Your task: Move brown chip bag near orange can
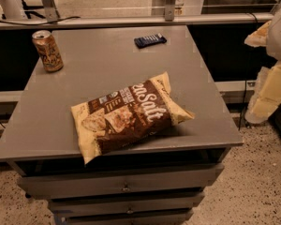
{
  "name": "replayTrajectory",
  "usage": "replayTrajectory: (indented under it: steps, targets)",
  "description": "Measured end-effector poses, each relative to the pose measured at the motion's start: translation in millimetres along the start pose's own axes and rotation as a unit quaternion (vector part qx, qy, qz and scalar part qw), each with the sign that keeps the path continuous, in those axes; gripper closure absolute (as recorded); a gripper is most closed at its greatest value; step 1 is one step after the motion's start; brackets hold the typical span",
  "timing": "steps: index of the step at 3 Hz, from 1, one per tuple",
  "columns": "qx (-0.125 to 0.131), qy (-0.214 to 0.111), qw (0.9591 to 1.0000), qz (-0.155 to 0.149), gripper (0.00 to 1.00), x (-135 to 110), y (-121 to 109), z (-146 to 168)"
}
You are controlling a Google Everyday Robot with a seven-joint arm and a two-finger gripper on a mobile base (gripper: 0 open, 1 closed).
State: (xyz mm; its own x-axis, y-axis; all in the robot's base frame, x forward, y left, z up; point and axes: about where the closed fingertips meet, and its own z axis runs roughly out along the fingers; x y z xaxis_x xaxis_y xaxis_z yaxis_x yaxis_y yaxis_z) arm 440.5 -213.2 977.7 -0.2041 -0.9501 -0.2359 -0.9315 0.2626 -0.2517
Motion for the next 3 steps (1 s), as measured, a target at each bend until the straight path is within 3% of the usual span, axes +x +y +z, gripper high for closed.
replayTrajectory:
  steps: [1,2,3]
  targets:
    - [-0.009,-0.052,0.9986,-0.009,0.0,-18,1,22]
    - [-0.013,-0.134,0.9907,-0.02,0.0,-56,-1,53]
    - [-0.018,-0.2,0.9789,-0.037,0.0,-96,-1,83]
